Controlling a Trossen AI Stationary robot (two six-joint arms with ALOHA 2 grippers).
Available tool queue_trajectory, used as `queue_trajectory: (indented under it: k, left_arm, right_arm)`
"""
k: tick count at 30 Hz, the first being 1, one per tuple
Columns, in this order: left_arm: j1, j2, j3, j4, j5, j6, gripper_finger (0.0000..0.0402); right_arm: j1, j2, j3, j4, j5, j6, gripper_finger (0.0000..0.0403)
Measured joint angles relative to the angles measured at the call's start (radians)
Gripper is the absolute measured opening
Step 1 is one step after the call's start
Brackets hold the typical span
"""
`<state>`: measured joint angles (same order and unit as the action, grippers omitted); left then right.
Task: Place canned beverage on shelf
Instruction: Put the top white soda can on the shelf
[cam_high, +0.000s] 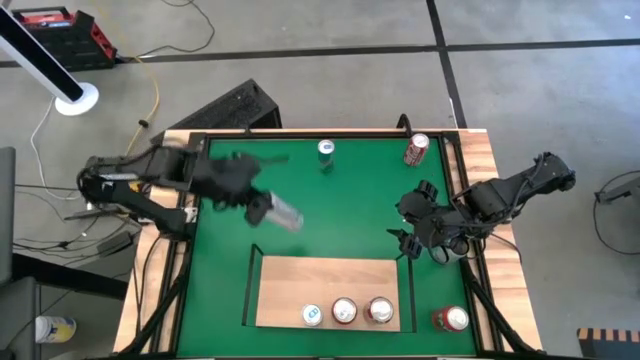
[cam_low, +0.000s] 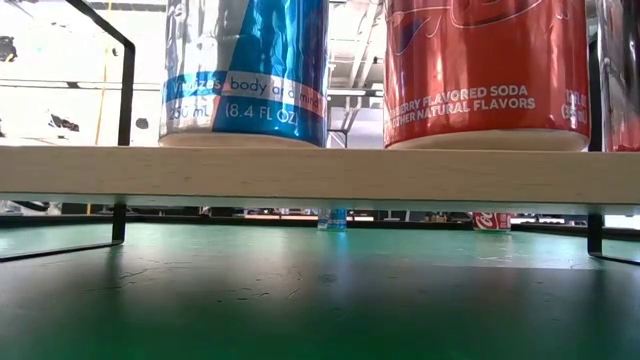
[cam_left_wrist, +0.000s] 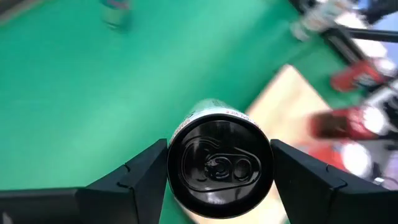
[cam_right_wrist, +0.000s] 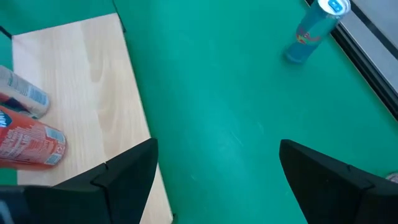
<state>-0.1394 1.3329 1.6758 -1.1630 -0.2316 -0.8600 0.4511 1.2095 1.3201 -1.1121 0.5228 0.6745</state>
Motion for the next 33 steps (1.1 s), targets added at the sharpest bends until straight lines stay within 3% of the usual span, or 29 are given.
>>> queue_trajectory:
  k: [5, 14, 21, 26, 33]
  left_arm:
    - [-0.191, 0.091, 0.005, 0.038, -0.02, -0.123, 0.0229]
    - [-0.352, 0.324, 0.178, -0.09, -0.042, -0.182, 0.0229]
    - [-0.451, 0.455, 0.227, -0.079, -0.04, -0.266, 0.0229]
    - [-0.496, 0.485, 0.23, -0.094, -0.044, -0.411, 0.0229]
    - [-0.517, 0.5, 0.23, -0.167, -0.07, -0.625, 0.0229]
  right_arm:
    - [-0.009, 0.0, 0.0, 0.013, -0.003, -0.004, 0.0358]
    - [-0.015, 0.008, 0.001, 0.15, -0.001, 0.118, 0.0358]
    - [0.006, 0.065, 0.0, 0.284, -0.003, 0.149, 0.0358]
    - [0.035, 0.096, 0.002, 0.314, -0.024, 0.144, 0.0358]
    - [0.06, 0.106, 0.001, 0.313, -0.026, 0.012, 0.0358]
